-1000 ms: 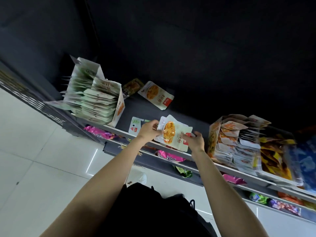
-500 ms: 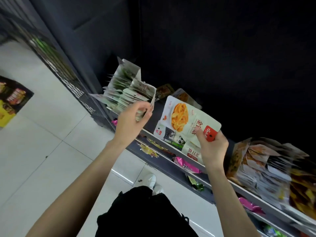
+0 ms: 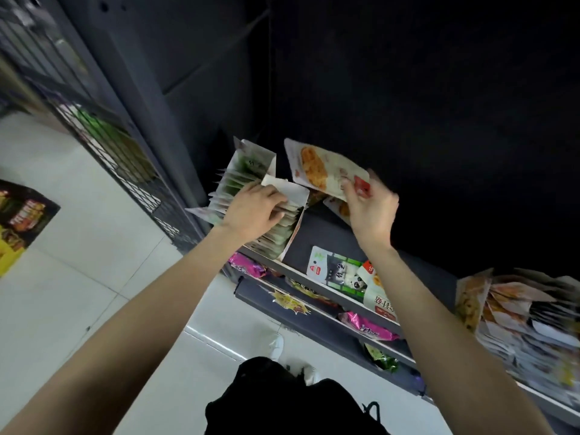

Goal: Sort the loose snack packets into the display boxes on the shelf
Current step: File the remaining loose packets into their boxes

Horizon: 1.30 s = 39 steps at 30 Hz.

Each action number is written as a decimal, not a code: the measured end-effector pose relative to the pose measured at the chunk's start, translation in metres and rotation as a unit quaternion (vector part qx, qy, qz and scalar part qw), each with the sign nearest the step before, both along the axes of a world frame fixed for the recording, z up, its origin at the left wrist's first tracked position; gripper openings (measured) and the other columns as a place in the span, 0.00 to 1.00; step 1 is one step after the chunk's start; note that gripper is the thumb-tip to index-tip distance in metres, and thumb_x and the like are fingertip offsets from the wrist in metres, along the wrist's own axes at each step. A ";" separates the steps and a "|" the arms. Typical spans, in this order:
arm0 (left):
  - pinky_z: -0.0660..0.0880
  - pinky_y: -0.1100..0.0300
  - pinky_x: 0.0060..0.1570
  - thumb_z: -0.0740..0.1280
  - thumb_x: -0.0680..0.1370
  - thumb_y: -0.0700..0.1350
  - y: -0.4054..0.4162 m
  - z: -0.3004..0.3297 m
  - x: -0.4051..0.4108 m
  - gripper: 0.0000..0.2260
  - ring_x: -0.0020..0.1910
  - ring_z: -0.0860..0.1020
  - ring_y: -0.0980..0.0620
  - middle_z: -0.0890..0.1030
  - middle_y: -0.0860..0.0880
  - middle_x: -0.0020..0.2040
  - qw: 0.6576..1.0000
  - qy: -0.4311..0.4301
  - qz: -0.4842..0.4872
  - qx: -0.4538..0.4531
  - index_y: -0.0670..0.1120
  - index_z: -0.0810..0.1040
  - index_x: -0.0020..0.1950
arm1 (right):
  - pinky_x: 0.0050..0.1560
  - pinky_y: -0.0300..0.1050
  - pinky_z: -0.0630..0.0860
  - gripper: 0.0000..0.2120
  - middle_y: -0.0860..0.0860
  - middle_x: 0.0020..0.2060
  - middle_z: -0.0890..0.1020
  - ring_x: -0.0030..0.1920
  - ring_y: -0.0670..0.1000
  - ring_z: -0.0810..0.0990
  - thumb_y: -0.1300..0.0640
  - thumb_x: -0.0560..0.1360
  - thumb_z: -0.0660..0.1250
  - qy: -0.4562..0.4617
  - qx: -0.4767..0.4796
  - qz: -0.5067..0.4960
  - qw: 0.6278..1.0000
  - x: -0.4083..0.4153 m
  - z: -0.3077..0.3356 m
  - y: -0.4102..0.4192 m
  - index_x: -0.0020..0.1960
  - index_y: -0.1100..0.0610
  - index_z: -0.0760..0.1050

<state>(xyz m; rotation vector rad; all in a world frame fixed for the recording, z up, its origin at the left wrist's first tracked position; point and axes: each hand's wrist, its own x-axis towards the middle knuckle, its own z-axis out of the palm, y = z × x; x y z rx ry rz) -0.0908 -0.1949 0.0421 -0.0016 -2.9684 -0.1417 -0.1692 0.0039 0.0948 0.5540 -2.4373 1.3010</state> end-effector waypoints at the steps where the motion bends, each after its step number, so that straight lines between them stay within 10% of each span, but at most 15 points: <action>1: 0.66 0.52 0.65 0.67 0.76 0.49 -0.003 -0.004 0.002 0.12 0.55 0.78 0.46 0.80 0.49 0.56 1.000 0.024 -0.005 0.002 0.49 0.80 0.59 | 0.39 0.44 0.79 0.12 0.57 0.37 0.85 0.37 0.55 0.84 0.57 0.74 0.70 0.036 0.048 0.025 0.998 -0.002 -0.003 -0.009 0.54 0.62 0.80; 11: 0.75 0.57 0.50 0.72 0.73 0.49 -0.013 -0.015 0.004 0.06 0.42 0.82 0.51 0.84 0.54 0.46 0.991 0.129 -0.037 0.025 0.52 0.84 0.48 | 0.41 0.46 0.70 0.13 0.55 0.52 0.80 0.51 0.59 0.80 0.57 0.80 0.58 0.016 0.507 0.161 0.846 -0.023 0.010 -0.093 0.63 0.51 0.73; 25: 0.74 0.57 0.51 0.68 0.75 0.48 -0.018 -0.018 0.007 0.06 0.42 0.82 0.53 0.84 0.54 0.44 0.989 0.127 -0.030 0.072 0.51 0.84 0.46 | 0.38 0.45 0.68 0.16 0.51 0.50 0.82 0.48 0.57 0.81 0.60 0.80 0.58 0.076 0.533 0.192 0.821 -0.018 -0.001 -0.103 0.63 0.45 0.73; 32: 0.73 0.57 0.52 0.58 0.77 0.50 -0.016 -0.019 0.012 0.14 0.47 0.81 0.54 0.84 0.54 0.47 0.991 0.102 -0.017 0.082 0.50 0.83 0.50 | 0.37 0.49 0.75 0.12 0.52 0.47 0.82 0.44 0.58 0.82 0.61 0.77 0.63 0.061 0.397 0.178 0.899 -0.018 -0.036 -0.096 0.59 0.52 0.76; 39: 0.73 0.55 0.53 0.57 0.77 0.49 -0.008 -0.017 0.012 0.14 0.49 0.81 0.51 0.84 0.52 0.49 0.991 0.104 0.010 0.088 0.49 0.83 0.51 | 0.42 0.50 0.76 0.11 0.53 0.46 0.82 0.47 0.58 0.81 0.62 0.77 0.61 0.011 0.412 0.191 0.891 -0.026 -0.045 -0.100 0.53 0.54 0.79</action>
